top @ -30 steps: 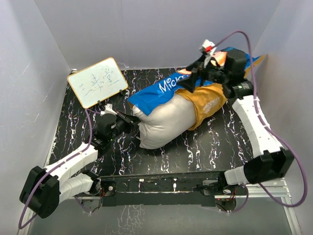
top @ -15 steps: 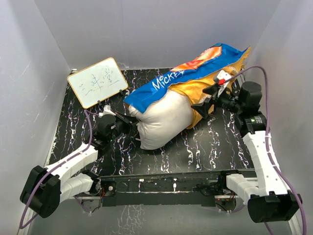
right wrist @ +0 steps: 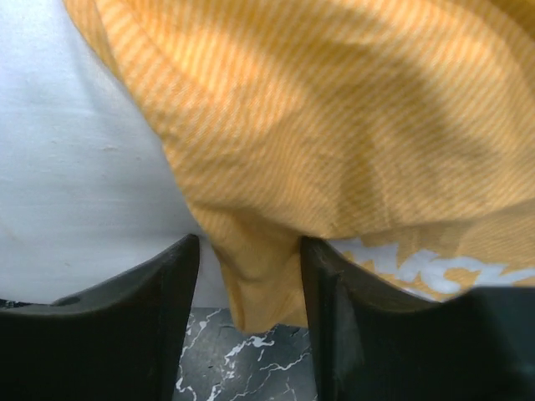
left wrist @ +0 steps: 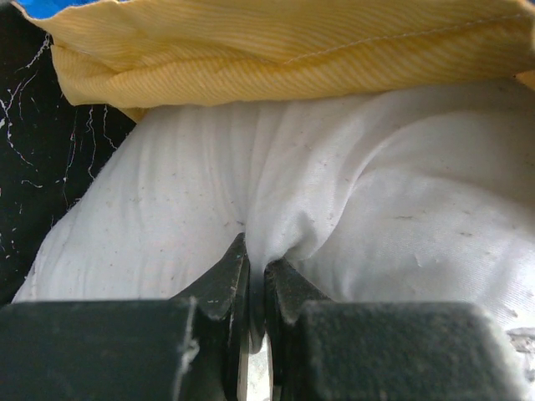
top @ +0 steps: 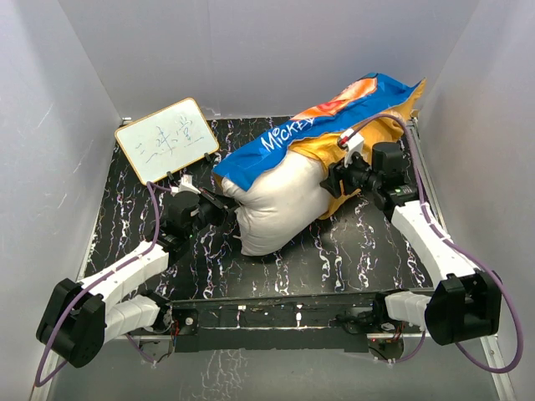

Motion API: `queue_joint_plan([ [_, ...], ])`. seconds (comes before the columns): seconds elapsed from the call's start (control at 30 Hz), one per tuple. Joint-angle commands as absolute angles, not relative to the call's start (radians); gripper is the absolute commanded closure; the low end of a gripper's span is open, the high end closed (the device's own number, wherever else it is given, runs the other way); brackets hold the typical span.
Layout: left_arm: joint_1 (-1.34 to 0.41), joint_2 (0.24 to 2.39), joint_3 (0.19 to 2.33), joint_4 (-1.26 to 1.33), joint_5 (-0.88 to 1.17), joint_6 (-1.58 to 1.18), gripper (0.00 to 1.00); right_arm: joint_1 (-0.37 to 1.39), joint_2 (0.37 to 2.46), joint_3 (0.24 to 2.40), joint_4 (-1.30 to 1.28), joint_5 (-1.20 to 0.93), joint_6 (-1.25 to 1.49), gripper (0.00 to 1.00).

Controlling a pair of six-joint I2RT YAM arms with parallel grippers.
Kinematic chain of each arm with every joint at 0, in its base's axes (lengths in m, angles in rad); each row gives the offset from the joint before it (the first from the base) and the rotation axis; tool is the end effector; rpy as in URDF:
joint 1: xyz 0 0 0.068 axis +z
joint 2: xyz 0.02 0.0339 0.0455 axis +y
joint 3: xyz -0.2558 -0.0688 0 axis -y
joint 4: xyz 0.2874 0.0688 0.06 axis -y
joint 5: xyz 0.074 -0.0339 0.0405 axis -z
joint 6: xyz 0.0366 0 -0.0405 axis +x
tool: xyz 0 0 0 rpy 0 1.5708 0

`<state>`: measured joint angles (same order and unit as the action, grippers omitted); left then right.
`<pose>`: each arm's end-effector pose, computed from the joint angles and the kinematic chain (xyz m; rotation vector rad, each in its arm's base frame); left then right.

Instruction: Put the pillow into the pillowcase

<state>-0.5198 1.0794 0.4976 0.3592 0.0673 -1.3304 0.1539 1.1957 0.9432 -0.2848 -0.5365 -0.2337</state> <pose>0.2419 -0.1413 0.2068 -0.7459 1.8762 -1.3288 0.3036 0.0660 0.2838 -0.7058 1.9410 0.5142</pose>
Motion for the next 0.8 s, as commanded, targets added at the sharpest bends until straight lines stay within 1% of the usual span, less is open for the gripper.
queue_joint_plan([
  [0.0, -0.519, 1.080, 0.543, 0.372, 0.100, -1.307, 1.00, 0.166, 1.213, 0.999, -0.200, -0.468, -0.233, 0.64],
  [0.03, -0.519, 1.080, 0.546, 0.368, 0.099, -1.302, 1.00, 0.167, 1.214, 1.014, -0.213, -0.475, -0.244, 0.76],
  [0.07, -0.520, 1.080, 0.550, 0.364, 0.098, -1.298, 1.00, 0.166, 1.213, 1.031, -0.225, -0.488, -0.257, 0.84],
  [0.13, -0.519, 1.083, 0.558, 0.358, 0.094, -1.288, 1.00, 0.167, 1.206, 1.083, -0.264, -0.555, -0.287, 0.92],
  [0.2, -0.518, 1.091, 0.574, 0.357, 0.095, -1.274, 1.00, 0.166, 1.194, 1.159, -0.312, -0.727, -0.311, 0.92],
  [0.27, -0.516, 1.111, 0.610, 0.361, 0.109, -1.249, 1.00, 0.186, 1.195, 1.238, -0.296, -0.967, -0.267, 0.92],
  [0.37, -0.517, 1.167, 0.693, 0.362, 0.165, -1.183, 1.00, 0.362, 1.253, 1.391, -0.194, -1.109, -0.071, 0.92],
  [0.43, -0.515, 1.211, 0.760, 0.354, 0.209, -1.137, 1.00, 0.450, 1.294, 1.429, 0.009, -1.187, 0.143, 0.92],
  [0.47, -0.515, 1.228, 0.789, 0.350, 0.228, -1.121, 1.00, 0.483, 1.318, 1.454, 0.051, -1.192, 0.187, 0.92],
  [0.5, -0.515, 1.242, 0.819, 0.344, 0.245, -1.109, 1.00, 0.502, 1.347, 1.482, 0.032, -1.185, 0.183, 0.92],
  [0.57, -0.514, 1.254, 0.849, 0.332, 0.261, -1.098, 1.00, 0.508, 1.393, 1.500, -0.058, -1.112, 0.104, 0.92],
  [0.6, -0.515, 1.254, 0.848, 0.334, 0.261, -1.098, 1.00, 0.498, 1.411, 1.494, -0.143, -1.043, 0.049, 0.92],
  [0.67, -0.515, 1.241, 0.821, 0.338, 0.246, -1.109, 1.00, 0.459, 1.441, 1.456, -0.234, -0.944, -0.025, 0.92],
  [0.73, -0.515, 1.218, 0.766, 0.339, 0.227, -1.126, 1.00, 0.413, 1.462, 1.432, -0.364, -0.922, -0.155, 0.92],
  [0.77, -0.515, 1.207, 0.733, 0.339, 0.216, -1.136, 1.00, 0.401, 1.463, 1.429, -0.437, -0.909, -0.222, 0.90],
])
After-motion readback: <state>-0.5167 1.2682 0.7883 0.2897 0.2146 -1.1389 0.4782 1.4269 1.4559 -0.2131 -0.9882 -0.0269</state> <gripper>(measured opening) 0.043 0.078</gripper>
